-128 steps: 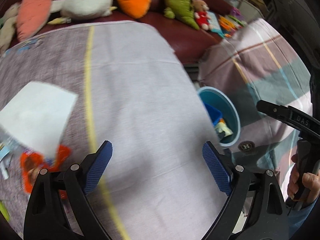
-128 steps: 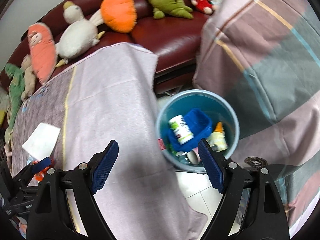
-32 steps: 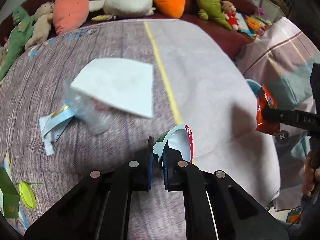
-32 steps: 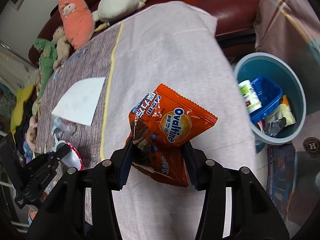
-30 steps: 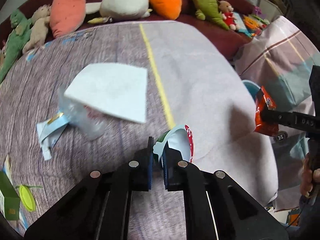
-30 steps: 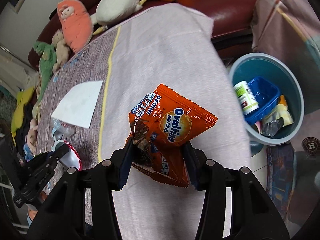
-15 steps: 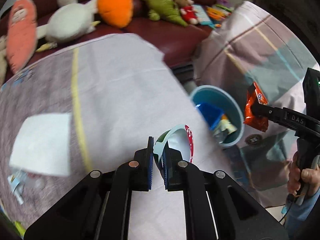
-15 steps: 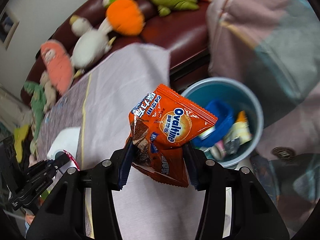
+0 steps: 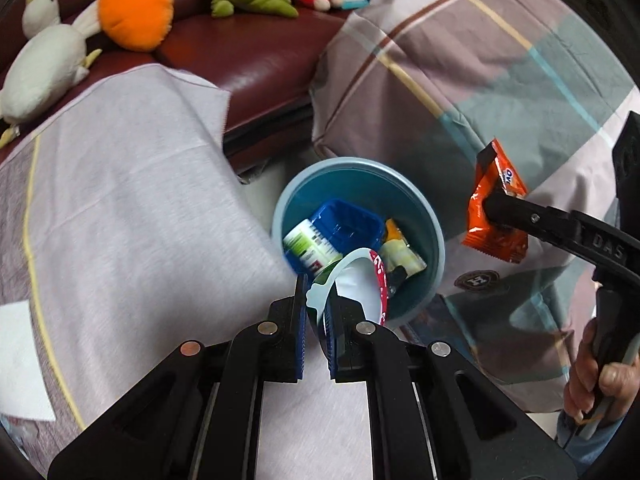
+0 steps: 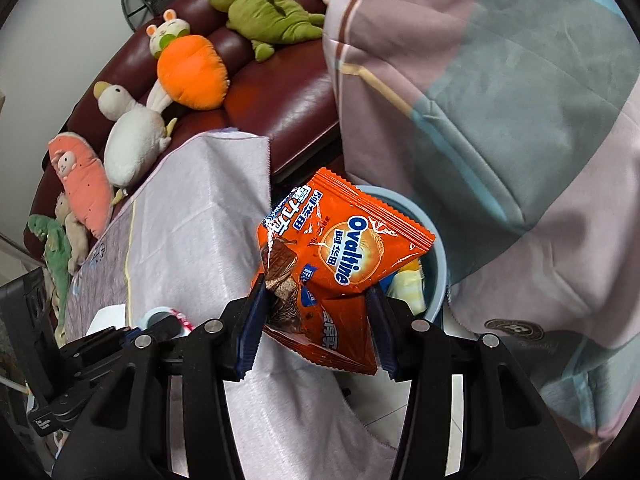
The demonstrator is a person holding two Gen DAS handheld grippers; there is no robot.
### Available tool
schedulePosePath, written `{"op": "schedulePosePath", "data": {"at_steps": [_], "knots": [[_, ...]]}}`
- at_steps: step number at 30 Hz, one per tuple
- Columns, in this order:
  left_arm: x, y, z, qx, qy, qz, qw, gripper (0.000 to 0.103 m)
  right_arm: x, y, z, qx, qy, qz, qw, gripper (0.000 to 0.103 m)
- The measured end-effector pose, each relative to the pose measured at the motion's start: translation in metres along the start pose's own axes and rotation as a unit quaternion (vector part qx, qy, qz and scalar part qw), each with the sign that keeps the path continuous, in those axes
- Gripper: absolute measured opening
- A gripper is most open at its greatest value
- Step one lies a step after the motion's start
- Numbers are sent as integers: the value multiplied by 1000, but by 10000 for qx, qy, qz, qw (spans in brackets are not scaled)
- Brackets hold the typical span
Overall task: Collect trash
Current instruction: 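Carry the cup and Ovaltine packet over the bin and open both tools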
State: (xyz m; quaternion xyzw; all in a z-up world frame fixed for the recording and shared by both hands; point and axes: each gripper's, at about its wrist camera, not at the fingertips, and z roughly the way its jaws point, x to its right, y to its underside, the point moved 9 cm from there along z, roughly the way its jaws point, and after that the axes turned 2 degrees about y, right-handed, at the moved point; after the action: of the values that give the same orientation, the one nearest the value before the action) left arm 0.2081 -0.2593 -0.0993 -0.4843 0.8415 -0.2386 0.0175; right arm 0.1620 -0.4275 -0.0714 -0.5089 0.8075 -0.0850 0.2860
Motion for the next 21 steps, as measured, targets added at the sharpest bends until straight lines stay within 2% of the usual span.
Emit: {"op": "schedulePosePath", "data": {"at_steps": [10, 13, 14, 15, 17, 18, 21], "knots": [[8, -17, 51, -336, -21, 39, 9994, 9, 22, -8, 13, -78, 53, 135, 9999, 46], [6, -19, 62, -429, -19, -28, 9991, 13, 27, -9, 16, -101, 87, 177, 9998, 47], [5, -18, 64, -470, 4, -64, 9989, 25, 29, -9, 17, -111, 97, 192, 9997, 47], [5, -17, 66, -487, 23, -86, 9988, 45, 31, -9, 18, -122, 107, 206, 9997, 47], [2, -17, 65, -392, -23, -102, 9992, 70, 33, -8, 20, -139, 127, 221, 9996, 47], [1, -16, 64, -336, -34, -111, 9994, 73, 33, -8, 21, -153, 133, 225, 9995, 47], [0, -15, 61, -354, 14, -135, 9993, 74, 32, -8, 25, -193, 150, 223, 9995, 47]]}}
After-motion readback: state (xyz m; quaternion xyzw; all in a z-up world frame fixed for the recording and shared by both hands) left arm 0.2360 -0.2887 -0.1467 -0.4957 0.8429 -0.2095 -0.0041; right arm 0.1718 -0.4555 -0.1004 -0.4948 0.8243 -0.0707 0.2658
